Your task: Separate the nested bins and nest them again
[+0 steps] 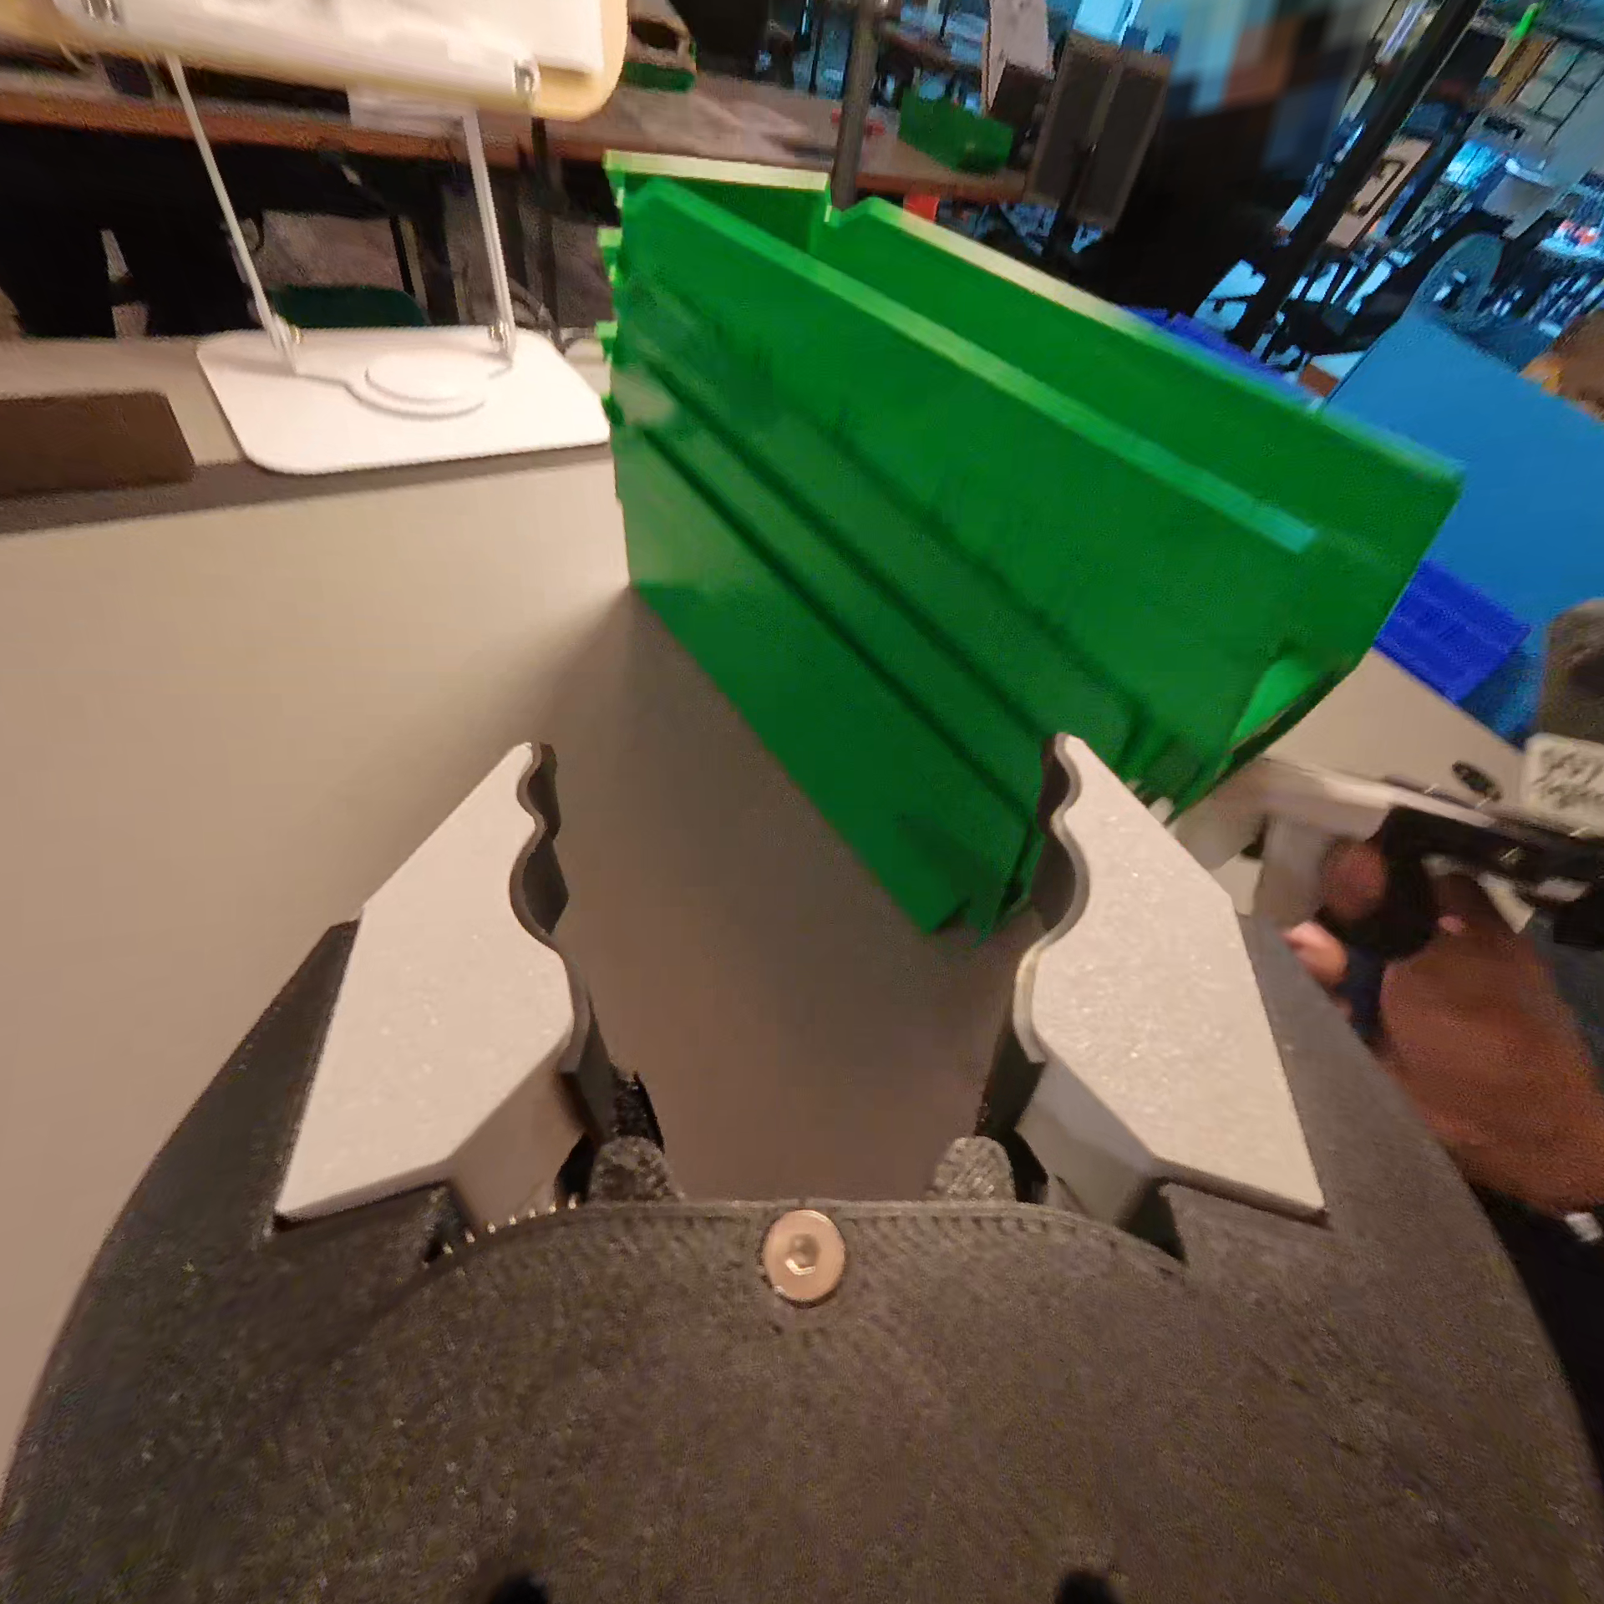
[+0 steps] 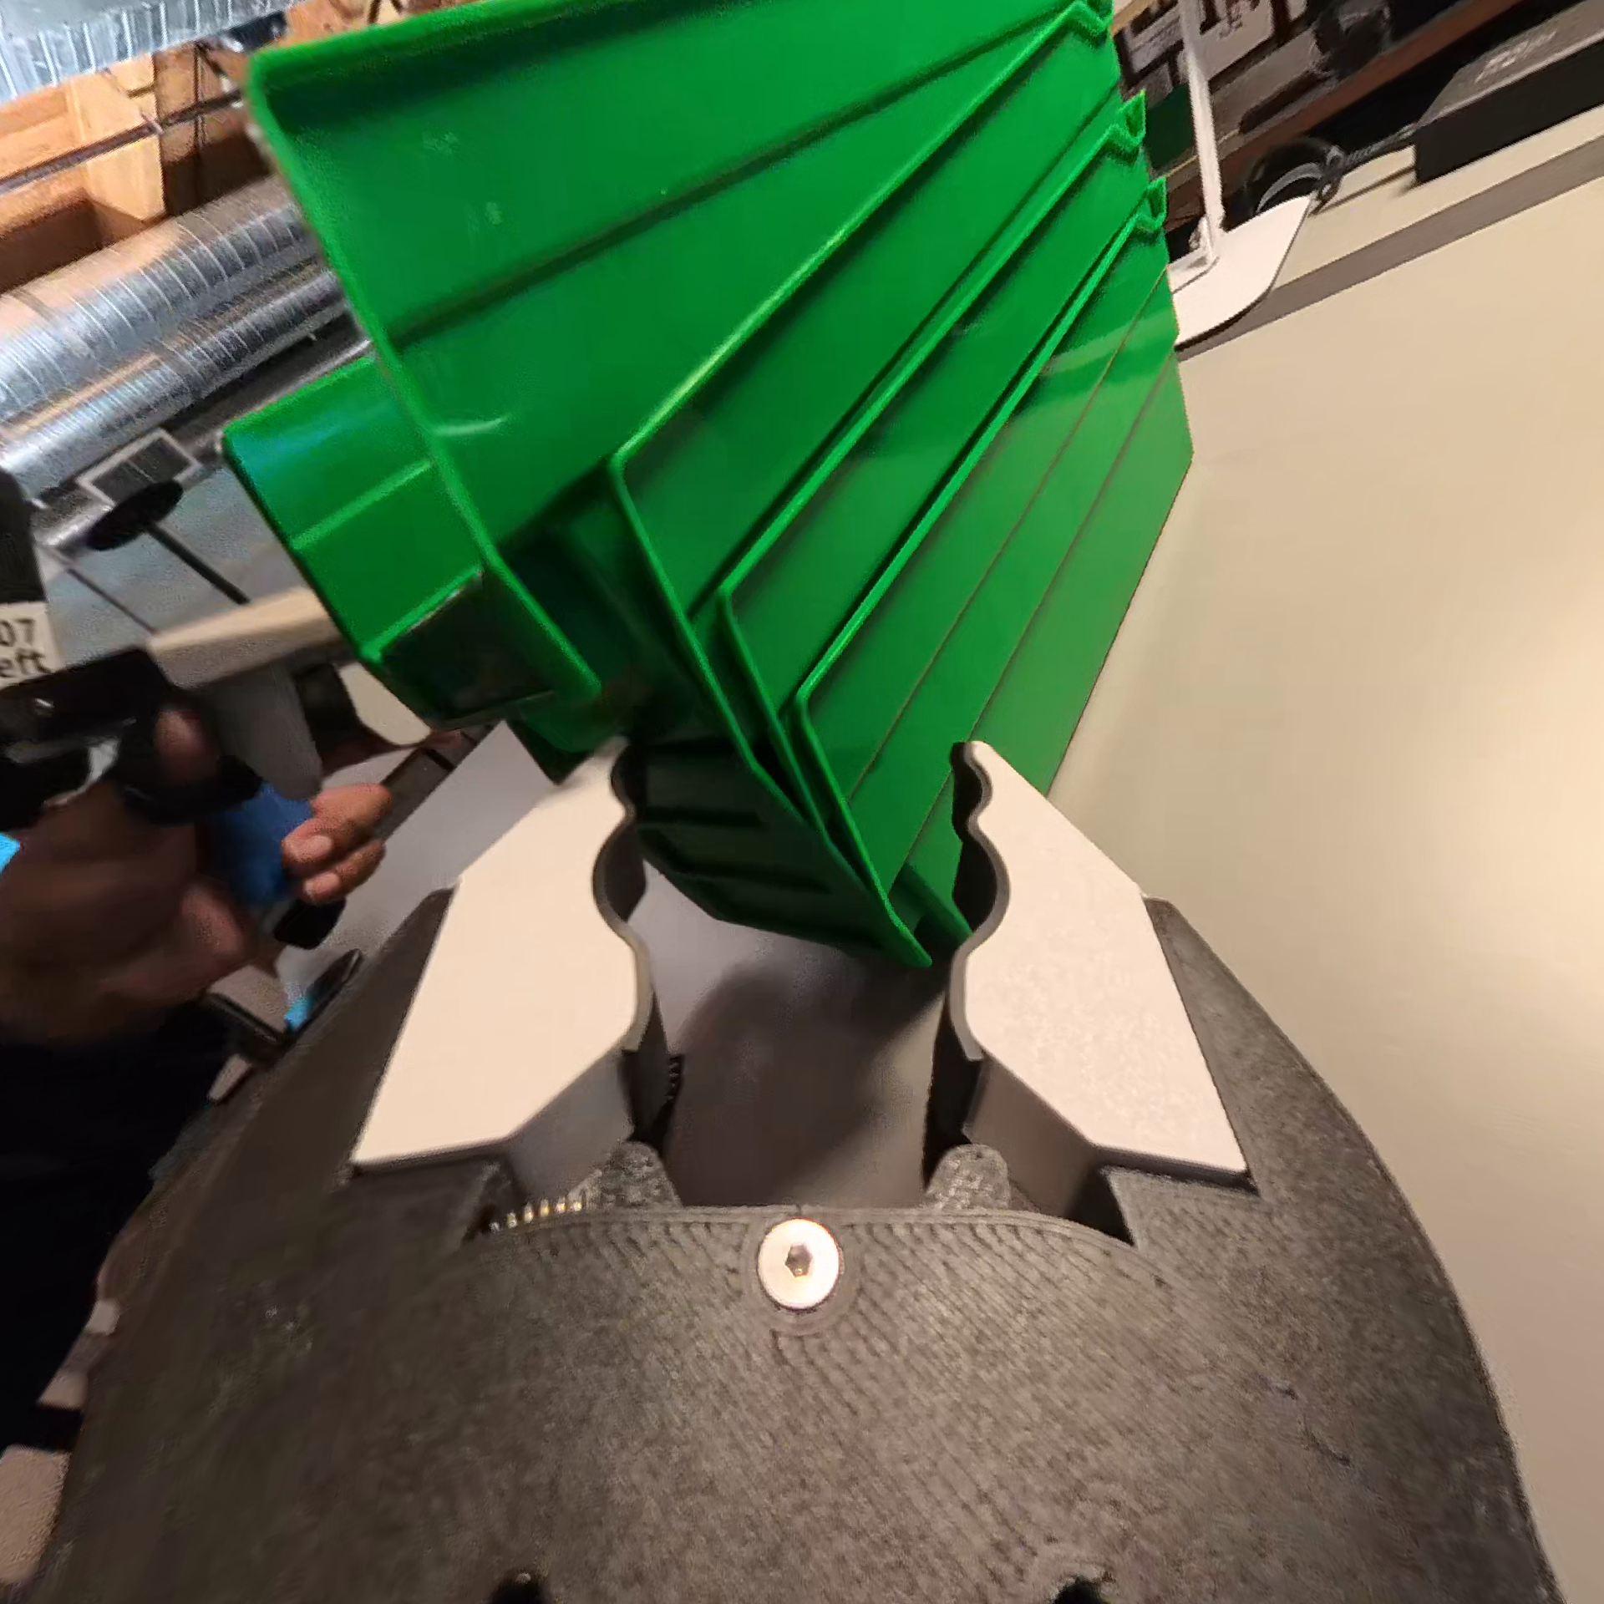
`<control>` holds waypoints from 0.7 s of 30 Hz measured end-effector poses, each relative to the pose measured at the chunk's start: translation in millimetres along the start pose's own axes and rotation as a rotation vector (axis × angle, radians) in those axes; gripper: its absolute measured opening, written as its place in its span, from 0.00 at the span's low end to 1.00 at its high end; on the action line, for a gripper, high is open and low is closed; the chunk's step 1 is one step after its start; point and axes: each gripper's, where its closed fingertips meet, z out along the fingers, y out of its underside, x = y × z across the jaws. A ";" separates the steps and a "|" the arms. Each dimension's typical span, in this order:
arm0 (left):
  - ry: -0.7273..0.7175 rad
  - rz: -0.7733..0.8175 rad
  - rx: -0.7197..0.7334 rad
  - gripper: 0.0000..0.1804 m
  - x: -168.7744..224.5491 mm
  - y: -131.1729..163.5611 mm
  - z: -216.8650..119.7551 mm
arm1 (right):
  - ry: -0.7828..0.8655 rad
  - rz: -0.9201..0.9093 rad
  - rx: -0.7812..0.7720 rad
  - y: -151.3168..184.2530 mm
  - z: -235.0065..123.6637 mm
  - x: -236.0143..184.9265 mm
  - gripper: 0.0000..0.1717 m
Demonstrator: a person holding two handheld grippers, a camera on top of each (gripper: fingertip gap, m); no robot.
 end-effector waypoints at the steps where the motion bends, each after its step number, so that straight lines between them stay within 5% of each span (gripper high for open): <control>1: 0.003 -0.001 -0.018 0.61 -7.3 11.3 2.1 | 0.020 -0.016 0.006 -1.2 -0.4 1.4 0.37; 6: 0.023 -0.016 -0.105 0.61 -28.6 61.2 14.5 | 0.026 -0.024 0.024 -5.4 -0.6 5.2 0.29; 11: -0.008 -0.018 -0.231 0.61 -41.5 112.3 17.4 | 0.003 -0.058 -0.028 1.0 -23.2 0.7 0.43; 17: -0.019 -0.096 -0.119 0.60 -38.7 103.4 0.5 | 0.115 -0.134 -0.020 -53.6 -59.8 -2.6 0.58; 21: 0.007 -0.171 -0.061 0.58 -32.8 101.5 -10.8 | 0.176 -0.251 -0.071 -109.2 -52.0 -28.2 0.70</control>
